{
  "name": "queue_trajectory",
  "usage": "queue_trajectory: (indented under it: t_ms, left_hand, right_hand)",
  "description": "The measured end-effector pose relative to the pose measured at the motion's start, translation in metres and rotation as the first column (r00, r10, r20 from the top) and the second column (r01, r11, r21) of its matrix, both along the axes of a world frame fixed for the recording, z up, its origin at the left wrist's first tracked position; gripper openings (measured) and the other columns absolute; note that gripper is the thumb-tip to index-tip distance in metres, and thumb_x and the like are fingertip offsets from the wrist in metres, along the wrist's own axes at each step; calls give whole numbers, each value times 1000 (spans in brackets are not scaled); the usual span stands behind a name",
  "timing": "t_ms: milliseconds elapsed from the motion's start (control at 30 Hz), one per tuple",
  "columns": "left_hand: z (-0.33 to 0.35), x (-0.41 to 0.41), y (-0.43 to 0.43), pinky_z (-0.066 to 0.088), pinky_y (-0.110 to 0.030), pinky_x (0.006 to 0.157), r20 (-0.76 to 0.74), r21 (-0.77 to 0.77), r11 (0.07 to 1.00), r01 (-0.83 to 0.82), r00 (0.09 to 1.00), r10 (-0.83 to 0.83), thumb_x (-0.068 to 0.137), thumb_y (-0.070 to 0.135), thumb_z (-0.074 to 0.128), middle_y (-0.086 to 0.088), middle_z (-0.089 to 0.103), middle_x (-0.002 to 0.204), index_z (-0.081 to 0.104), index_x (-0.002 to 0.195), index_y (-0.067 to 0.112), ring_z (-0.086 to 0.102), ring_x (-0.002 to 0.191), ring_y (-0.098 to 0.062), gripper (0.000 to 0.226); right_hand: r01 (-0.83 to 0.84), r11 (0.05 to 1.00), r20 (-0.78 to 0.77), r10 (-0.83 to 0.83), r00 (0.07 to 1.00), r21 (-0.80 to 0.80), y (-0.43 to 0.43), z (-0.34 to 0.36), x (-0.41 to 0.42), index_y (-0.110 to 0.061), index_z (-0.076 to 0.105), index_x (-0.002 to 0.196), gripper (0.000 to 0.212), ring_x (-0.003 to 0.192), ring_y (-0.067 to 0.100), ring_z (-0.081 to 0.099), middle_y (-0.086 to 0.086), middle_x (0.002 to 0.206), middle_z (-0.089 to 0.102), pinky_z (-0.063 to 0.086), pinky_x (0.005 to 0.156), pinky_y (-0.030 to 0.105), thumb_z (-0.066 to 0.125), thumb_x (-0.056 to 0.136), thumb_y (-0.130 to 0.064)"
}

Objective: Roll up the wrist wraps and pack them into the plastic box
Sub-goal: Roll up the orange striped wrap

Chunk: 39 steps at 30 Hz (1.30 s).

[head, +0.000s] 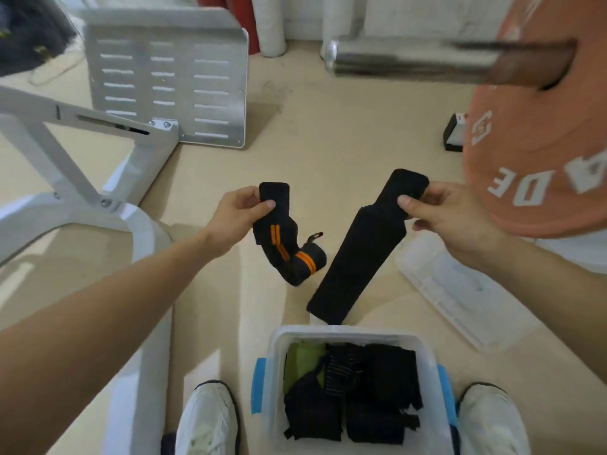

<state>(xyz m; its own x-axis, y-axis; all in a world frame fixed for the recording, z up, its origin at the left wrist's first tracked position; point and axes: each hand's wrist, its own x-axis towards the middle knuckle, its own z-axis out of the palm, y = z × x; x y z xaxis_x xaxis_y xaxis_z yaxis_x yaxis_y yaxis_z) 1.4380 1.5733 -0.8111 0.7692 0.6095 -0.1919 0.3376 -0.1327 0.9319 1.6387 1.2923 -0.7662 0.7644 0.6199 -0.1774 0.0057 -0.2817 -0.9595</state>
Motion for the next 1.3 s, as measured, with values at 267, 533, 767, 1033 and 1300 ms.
queue_trajectory:
  t_ms: [267, 533, 767, 1033, 1300]
  left_hand:
    - [192, -34, -55, 58, -25, 79, 223, 107, 990, 87, 969, -109, 100, 5, 60, 4, 80, 95, 69, 111, 10, 76, 92, -12, 15]
    - [300, -68, -126, 54, -15, 63, 325, 181, 984, 4, 944, -64, 102, 15, 60, 6, 77, 76, 72, 100, 3, 73, 72, -5, 17]
    - [292, -74, -161, 56, -18, 69, 367, 204, 973, -108, 930, 26, 99, 19, 66, -2, 79, 84, 79, 93, 11, 76, 79, -11, 16]
    - [287, -56, -174, 63, -34, 69, 461, 226, 927, -300, 871, 169, 90, 19, 77, 3, 76, 72, 79, 83, 21, 74, 69, -13, 7]
    - [288, -33, -188, 64, -44, 76, 494, 276, 914, -299, 859, 132, 86, 24, 80, 9, 76, 71, 77, 76, 33, 76, 74, -13, 14]
  right_hand:
    - [-96, 987, 131, 78, 988, 130, -11, 174, -38, -9, 72, 100, 7, 81, 15, 72, 5, 92, 73, 63, 64, 28, 66, 96, -7]
    - [-32, 932, 194, -41, 980, 360, -38, 274, -81, 8, 72, 95, 7, 83, 16, 74, 7, 84, 74, 63, 77, 27, 69, 90, 3]
    - [-32, 945, 250, -54, 967, 324, -42, 261, -102, -12, 75, 91, 12, 80, 11, 73, -3, 79, 75, 62, 74, 25, 70, 92, -1]
    - [-4, 952, 282, -87, 955, 307, -30, 253, -110, -15, 76, 91, 12, 79, 17, 76, 6, 86, 77, 59, 62, 20, 74, 88, -3]
    - [-59, 913, 265, -55, 963, 403, -13, 251, -130, -10, 80, 99, 12, 81, 17, 77, 4, 88, 79, 62, 72, 26, 70, 92, -5]
